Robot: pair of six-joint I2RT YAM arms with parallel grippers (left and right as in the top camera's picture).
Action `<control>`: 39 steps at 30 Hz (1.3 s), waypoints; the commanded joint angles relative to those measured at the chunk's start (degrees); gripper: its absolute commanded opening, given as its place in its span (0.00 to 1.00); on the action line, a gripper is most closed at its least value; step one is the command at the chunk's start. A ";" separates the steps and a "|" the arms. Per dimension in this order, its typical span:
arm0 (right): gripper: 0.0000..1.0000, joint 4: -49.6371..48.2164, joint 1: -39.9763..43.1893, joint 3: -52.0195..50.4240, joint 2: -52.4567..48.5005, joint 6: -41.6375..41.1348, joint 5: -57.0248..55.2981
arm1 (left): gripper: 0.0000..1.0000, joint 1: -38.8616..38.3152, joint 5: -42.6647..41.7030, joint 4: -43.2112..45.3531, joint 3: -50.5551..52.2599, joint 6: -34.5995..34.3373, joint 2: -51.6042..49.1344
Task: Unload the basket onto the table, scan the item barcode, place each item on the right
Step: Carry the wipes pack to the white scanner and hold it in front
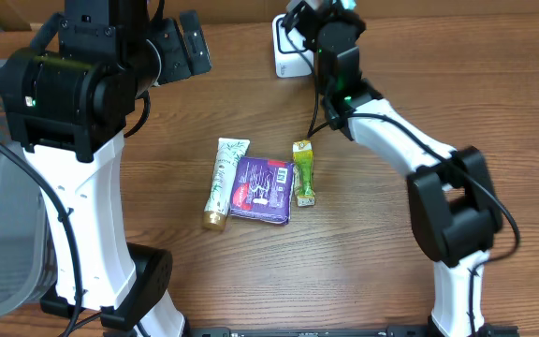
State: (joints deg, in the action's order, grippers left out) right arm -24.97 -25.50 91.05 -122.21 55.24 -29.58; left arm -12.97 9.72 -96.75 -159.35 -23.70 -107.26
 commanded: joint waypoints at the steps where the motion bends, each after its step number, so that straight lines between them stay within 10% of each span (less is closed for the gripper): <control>1: 0.04 -7.43 0.04 0.46 -4.74 10.60 4.70 | 1.00 0.31 0.79 -0.04 0.26 -0.59 -0.28; 16: 0.04 -13.97 0.04 0.46 -9.88 24.72 11.74 | 1.00 0.31 0.79 -0.04 0.26 -0.59 -0.28; 39: 0.04 -9.81 -1.03 0.46 -9.88 24.13 13.22 | 0.99 0.31 0.79 -0.04 0.26 -0.59 -0.28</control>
State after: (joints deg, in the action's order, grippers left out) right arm -34.39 -26.28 90.96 -132.44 79.53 -17.15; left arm -12.97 9.72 -96.73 -159.35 -23.70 -107.26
